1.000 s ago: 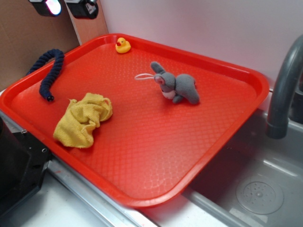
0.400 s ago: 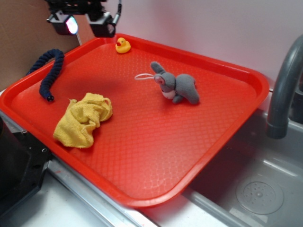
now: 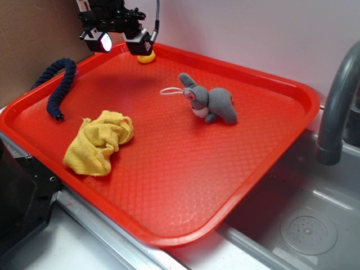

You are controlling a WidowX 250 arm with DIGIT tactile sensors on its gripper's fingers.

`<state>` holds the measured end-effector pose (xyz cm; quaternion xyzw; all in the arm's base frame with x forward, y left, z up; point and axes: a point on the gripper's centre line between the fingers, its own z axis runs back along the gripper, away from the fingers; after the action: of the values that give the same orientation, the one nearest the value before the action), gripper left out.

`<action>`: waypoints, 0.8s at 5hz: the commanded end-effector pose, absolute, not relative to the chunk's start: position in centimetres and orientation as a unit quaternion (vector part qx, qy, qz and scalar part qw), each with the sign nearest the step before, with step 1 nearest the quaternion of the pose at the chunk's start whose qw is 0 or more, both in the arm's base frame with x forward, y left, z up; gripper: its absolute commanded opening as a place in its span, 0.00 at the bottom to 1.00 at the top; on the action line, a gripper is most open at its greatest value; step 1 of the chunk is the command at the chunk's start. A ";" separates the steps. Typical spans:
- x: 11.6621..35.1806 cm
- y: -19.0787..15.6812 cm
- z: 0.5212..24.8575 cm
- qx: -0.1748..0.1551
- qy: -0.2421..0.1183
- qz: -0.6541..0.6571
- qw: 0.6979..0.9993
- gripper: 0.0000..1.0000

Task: Grab the yellow duck.

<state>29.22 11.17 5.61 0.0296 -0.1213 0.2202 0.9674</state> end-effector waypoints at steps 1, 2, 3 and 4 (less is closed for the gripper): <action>32.7 14.1 5.5 0.039 -0.158 0.211 0.964 1.00; 33.6 14.3 4.2 0.028 -0.147 0.208 0.967 1.00; 34.2 14.6 3.0 0.025 -0.145 0.224 0.963 0.00; 34.7 15.1 3.0 0.025 -0.151 0.222 0.963 0.00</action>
<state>33.89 13.19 1.47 0.0184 -0.1233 0.2069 0.9704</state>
